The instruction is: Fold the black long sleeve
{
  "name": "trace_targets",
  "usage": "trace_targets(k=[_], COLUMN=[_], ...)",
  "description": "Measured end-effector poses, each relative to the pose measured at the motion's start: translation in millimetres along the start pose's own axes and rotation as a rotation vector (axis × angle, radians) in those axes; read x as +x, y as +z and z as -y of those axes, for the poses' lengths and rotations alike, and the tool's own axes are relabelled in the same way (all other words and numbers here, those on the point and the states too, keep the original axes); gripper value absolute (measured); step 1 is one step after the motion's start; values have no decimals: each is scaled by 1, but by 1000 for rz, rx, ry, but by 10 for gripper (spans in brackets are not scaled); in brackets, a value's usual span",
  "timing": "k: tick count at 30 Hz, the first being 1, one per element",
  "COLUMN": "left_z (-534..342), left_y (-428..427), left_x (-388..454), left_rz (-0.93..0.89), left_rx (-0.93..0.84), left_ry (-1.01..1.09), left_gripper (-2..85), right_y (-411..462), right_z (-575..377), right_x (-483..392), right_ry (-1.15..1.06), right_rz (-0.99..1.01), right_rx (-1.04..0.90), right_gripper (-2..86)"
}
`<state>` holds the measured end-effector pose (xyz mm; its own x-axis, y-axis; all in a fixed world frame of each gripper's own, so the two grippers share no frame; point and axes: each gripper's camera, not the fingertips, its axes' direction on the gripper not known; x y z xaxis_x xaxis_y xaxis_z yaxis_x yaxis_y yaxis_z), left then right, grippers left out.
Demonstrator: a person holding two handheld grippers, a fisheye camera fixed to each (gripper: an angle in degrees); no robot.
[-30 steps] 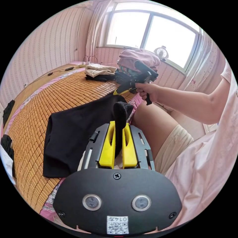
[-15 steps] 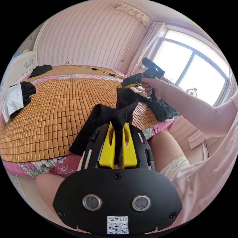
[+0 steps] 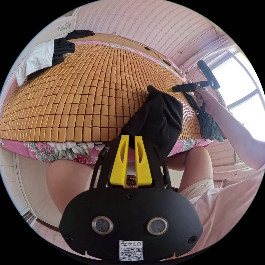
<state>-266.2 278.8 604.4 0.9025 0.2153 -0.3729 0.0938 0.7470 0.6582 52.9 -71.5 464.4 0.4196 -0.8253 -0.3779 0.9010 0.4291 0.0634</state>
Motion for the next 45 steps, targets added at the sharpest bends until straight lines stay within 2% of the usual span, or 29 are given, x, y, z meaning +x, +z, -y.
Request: trace_targets(k=[3, 7, 10, 14, 20, 24, 29, 34, 36, 39, 43, 45], left_z=[4, 11, 18, 23, 27, 33, 52, 57, 53, 46, 43, 46], left_y=[4, 9, 14, 22, -20, -23, 5, 23, 16, 7, 5, -3], left_x=[-8, -10, -10, -13, -22, -15, -5, 14, 16, 18, 22, 28], left_rz=[6, 3, -3, 1, -25, 53, -21, 91, 56, 68, 37, -3], left_rx=[-22, -39, -57, -102, -21, -6, -83, -152, -166, -158, -176, -213], left_ry=[-2, -1, -7, -18, -43, 28, 20, 122, 141, 149, 151, 181], left_gripper=[39, 38, 39, 40, 67, 106, 115, 56, 13, 0, 24, 88], right_y=[11, -41, -49, -25, -70, -44, -9, 1, 0, -8, -2, -3], right_z=[1, -21, -28, -8, 22, 61, 95, 99, 100, 98, 94, 89], right_x=[0, 2, 10, 28, 26, 26, 9, -12, -12, -10, -5, -3], right_ry=[-22, 30, 98, 162, 108, 63, 31, -34, -43, -46, -36, -42], right_rz=[-26, 30, 2, 17, 50, 58, 6, -113, -114, -127, -110, -115], right_rx=[-79, 87, 101, 11, 201, 95, -43, -63, -70, -46, -74, -71], right_gripper=[51, 27, 32, 60, 89, 119, 128, 110, 110, 125, 143, 140])
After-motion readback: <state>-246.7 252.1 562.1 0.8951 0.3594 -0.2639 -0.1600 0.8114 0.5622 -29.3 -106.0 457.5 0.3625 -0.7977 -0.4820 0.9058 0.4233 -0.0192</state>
